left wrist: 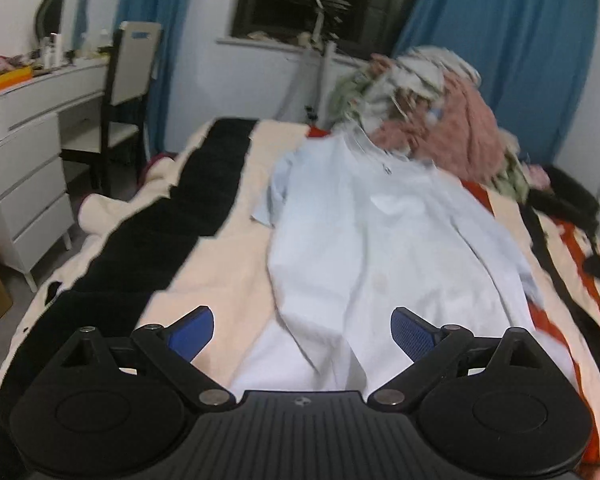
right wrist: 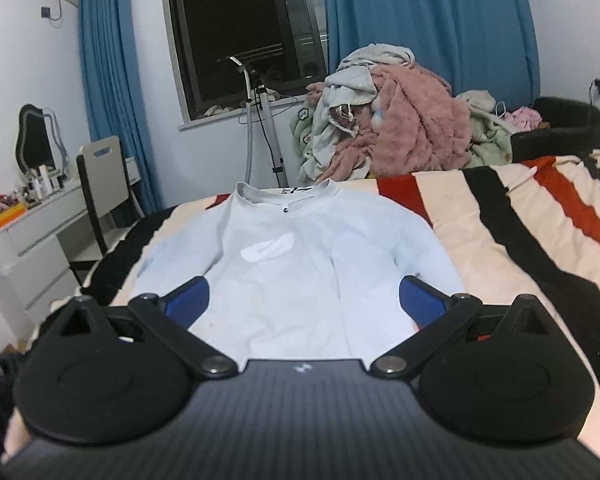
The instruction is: Fold clothes
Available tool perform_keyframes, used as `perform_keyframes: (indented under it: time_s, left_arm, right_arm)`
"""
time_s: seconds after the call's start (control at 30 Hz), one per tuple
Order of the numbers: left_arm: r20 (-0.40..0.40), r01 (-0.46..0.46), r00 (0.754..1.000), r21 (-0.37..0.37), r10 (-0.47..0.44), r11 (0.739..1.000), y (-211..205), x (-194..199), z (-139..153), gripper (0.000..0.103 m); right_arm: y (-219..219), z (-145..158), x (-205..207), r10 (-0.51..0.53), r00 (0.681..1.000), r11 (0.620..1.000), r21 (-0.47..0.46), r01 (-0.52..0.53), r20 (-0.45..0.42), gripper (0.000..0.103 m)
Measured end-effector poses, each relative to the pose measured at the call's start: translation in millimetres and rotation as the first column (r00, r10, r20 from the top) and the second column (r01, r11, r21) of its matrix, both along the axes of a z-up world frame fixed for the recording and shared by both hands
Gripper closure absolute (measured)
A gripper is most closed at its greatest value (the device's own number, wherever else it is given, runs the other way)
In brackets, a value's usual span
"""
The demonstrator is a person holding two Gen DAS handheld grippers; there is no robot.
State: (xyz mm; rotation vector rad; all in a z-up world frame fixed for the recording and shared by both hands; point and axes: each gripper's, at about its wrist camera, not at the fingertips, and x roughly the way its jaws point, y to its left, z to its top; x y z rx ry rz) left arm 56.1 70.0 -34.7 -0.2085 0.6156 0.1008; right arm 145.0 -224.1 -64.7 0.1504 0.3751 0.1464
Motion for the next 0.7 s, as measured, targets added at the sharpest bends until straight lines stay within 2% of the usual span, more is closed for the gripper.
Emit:
perform_keyframes:
  time_s: [0.1,0.33,0.57,0.7]
  left_arm:
    - [0.021,-0.028,0.999,0.014,0.028,1.000,-2,4,1,0.007]
    - [0.026,-0.050,0.998,-0.057,0.052,0.997,2,-3,0,0.013]
    - [0.016,-0.060,0.998,-0.086,0.062,0.994,4,1,-7,0.019]
    - [0.023,-0.063,0.998,-0.101,0.065,0.993,7,9,-9,0.019]
  right_arm:
    - [4,-5,1,-0.009,1.000,1.000,-0.030,0.009,0.011,0.000]
    - [9,-14,9,-0.005,1.000,1.000,-0.030,0.004,-0.029,0.000]
    - [10,-22,20,-0.026,0.997,0.999,-0.034,0.023,-0.066,0.000]
    - [6,-23,24,-0.039,0.997,0.999,-0.024,0.037,-0.073,0.000]
